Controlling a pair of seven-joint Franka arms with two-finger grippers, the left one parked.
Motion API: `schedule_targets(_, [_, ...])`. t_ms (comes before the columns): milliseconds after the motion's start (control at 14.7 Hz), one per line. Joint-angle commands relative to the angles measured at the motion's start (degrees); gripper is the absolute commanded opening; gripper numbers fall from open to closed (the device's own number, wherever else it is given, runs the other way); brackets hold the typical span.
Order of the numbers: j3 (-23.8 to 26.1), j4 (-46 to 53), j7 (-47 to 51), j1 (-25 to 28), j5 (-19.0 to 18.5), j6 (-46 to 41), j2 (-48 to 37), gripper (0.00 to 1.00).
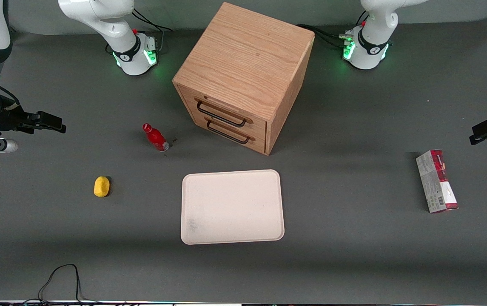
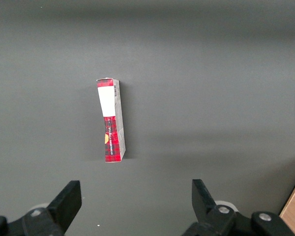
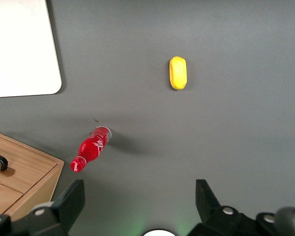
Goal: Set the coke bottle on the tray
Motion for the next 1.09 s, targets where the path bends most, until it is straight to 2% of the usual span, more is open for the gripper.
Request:
schedule_targets(0, [-0.37,0.42,0.75,0.48,-0.60,-1.42,-0.83,1.00])
schedule_targets(272, [0.42,3.66,3.81,1.18,-0.42,-6.33,-1.00,1.00])
schedule_targets(407, [4.26,4.11,7.49,1.62,0.01,-7.92,-1.52,1.00])
schedule_targets(611, [12.26,4.99,18.47,1.54,0.10,-8.63,-2.32,1.00])
schedule_targets(815, [16.40,5.96,22.80,1.63,1.06,-10.04,-2.41,1.00])
schedule_targets(1019, [17.30,4.91,23.34,1.63,3.09,-11.18,-4.42,1.00])
